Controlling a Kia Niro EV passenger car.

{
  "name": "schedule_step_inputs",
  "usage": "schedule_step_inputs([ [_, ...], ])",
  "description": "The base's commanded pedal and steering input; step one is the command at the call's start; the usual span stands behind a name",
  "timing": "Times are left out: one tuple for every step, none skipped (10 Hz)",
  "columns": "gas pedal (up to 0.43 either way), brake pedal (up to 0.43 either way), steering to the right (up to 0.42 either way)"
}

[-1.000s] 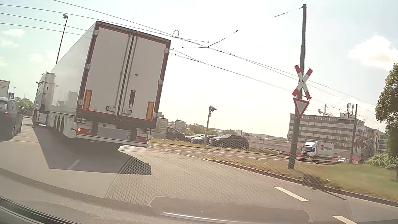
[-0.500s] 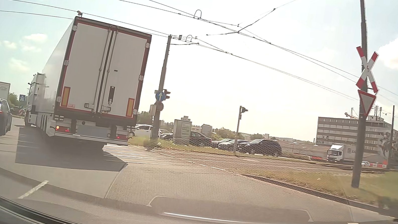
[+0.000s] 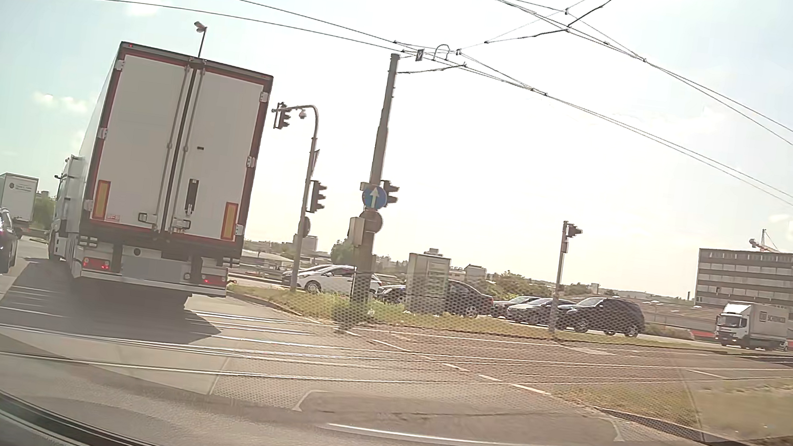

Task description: Follow the waypoints while adhering to traffic rules and regulations

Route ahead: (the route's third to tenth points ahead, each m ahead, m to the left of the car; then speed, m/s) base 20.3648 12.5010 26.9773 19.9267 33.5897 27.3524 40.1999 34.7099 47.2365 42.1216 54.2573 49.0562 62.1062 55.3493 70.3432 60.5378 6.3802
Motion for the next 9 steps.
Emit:
schedule_step_inputs([
  [0.047, 0.03, -0.176],
  [0.047, 0.03, -0.181],
  [0.047, 0.03, -0.184],
  [0.047, 0.03, -0.189],
  [0.047, 0.03, -0.194],
  [0.047, 0.03, -0.203],
  [0.047, 0.03, -0.209],
  [0.047, 0.03, -0.212],
  [0.047, 0.03, -0.217],
])
